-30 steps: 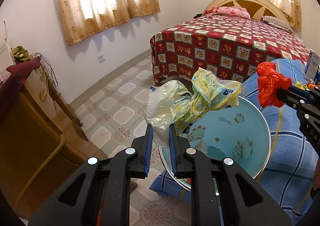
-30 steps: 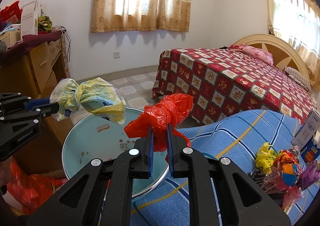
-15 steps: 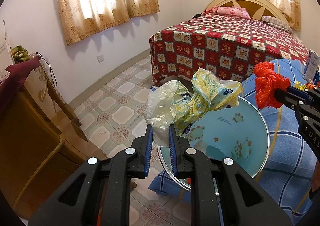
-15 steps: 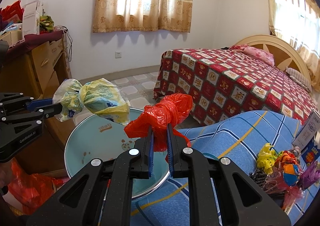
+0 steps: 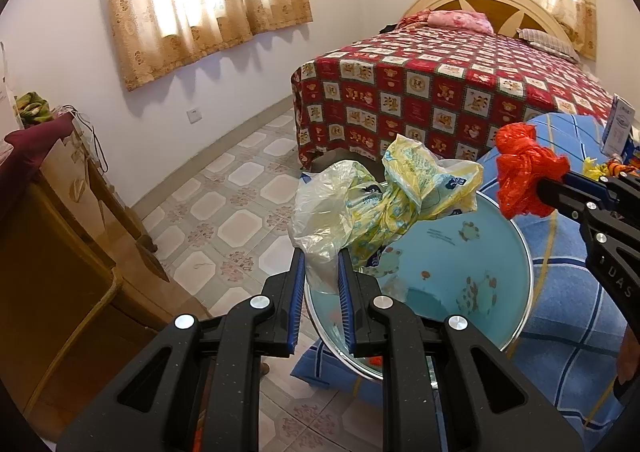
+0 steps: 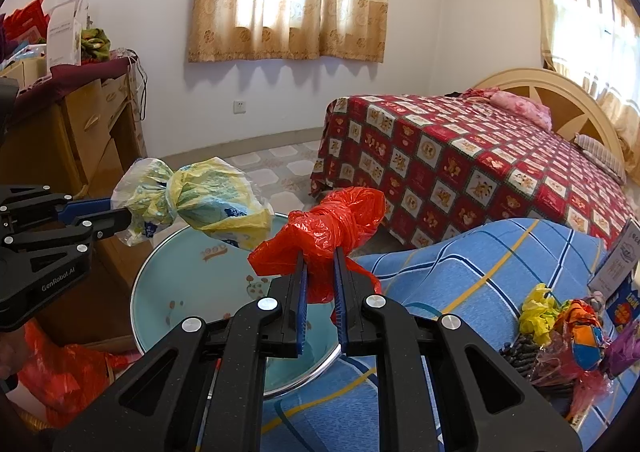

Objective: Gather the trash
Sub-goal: 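Carry both bags over the blue bin with both tools, then open both tools to drop the bags into the bin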

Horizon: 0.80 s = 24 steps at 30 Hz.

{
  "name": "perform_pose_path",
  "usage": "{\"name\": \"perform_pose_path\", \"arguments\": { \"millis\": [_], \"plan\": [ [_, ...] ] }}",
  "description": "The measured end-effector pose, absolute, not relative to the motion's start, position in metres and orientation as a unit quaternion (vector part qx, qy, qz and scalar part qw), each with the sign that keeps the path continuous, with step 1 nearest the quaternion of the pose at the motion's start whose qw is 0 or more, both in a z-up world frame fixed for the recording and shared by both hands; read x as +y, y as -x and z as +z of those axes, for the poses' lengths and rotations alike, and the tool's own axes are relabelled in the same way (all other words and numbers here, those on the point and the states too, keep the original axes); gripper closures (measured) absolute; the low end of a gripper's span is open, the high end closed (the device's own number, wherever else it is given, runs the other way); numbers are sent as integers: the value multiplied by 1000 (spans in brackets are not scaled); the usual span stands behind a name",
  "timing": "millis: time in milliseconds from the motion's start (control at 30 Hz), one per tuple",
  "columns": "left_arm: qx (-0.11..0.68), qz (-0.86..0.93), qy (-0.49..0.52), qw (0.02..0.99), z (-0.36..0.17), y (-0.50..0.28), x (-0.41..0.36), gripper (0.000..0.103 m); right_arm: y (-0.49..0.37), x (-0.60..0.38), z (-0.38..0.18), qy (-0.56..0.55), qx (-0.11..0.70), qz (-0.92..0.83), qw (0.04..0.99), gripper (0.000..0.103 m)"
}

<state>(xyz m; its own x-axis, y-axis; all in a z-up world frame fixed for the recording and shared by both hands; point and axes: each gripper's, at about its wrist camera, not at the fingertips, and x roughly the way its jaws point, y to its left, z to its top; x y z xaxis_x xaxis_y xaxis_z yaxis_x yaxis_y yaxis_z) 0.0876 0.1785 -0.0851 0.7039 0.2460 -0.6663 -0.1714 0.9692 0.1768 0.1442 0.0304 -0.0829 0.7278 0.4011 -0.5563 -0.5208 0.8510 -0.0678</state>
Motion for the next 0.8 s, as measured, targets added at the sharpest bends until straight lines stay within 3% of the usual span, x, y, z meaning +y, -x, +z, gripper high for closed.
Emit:
{"name": "perform_pose_path", "arguments": {
  "millis": [100, 200, 300, 333, 400, 467, 800],
  "plan": [
    [370, 100, -53, 922, -88, -87, 172, 83, -145, 30, -85, 109, 275, 252, 921, 89],
    [374, 92, -55, 921, -90, -88, 168, 78, -147, 29, -88, 106, 281, 253, 920, 76],
    [377, 94, -57, 920, -93, -88, 166, 53, -148, 26, -90, 100, 286, 252, 919, 62],
    [376, 96, -58, 920, -94, -88, 167, 45, -147, 24, -91, 99, 284, 250, 920, 52],
    [379, 97, -58, 918, -95, -88, 165, 44, -145, 20, -91, 96, 283, 246, 922, 49],
    [382, 98, -55, 917, -95, -88, 167, 27, -143, 16, -91, 94, 285, 244, 922, 46],
    [396, 75, -80, 912, -115, -84, 138, 21, -106, -56, -87, 76, 280, 184, 939, 33]
  ]
}}
